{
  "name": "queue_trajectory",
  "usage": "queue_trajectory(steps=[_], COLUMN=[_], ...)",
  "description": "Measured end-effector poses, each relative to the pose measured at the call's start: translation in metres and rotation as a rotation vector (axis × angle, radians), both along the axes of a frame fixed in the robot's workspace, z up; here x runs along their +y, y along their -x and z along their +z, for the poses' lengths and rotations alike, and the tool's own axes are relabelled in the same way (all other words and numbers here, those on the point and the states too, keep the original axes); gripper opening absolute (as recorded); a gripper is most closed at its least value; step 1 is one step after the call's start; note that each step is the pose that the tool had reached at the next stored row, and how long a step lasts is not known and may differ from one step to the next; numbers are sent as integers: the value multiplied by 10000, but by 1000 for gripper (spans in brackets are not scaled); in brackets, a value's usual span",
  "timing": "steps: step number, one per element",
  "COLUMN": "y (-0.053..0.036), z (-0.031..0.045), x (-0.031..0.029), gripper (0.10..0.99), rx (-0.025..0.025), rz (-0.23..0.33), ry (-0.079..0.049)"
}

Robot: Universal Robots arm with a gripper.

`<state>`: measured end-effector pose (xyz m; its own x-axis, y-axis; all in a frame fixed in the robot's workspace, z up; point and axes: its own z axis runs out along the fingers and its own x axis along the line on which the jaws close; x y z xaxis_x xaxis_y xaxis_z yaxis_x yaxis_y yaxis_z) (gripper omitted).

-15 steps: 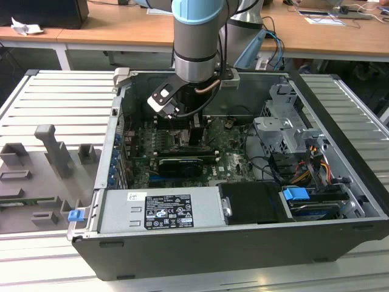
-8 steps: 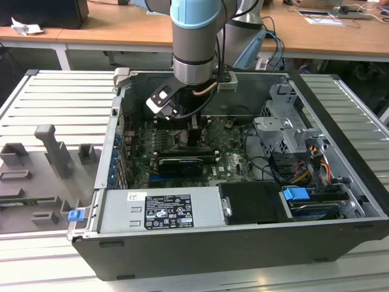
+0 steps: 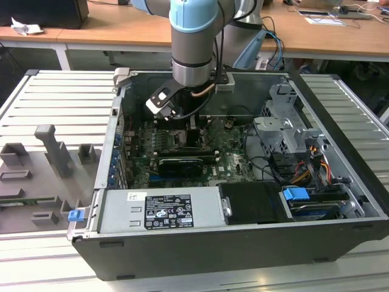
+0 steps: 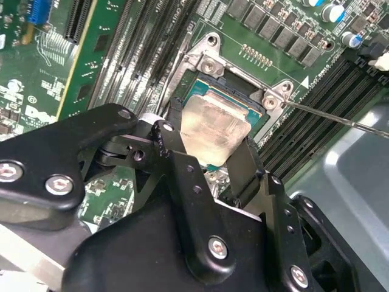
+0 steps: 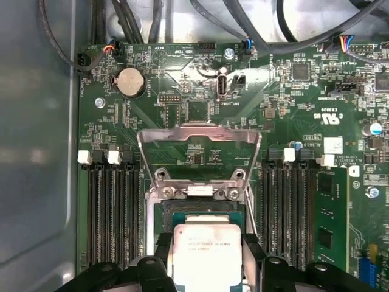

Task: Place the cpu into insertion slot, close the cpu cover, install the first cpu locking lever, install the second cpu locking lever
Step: 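Place the cpu into insertion slot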

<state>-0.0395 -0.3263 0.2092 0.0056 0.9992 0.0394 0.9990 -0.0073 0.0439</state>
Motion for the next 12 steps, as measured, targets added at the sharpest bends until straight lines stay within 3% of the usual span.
queue_trajectory(steps=[12], y=[-22], z=[-93], x=[29], gripper=[537], rx=[3], rz=[-160], ry=[11])
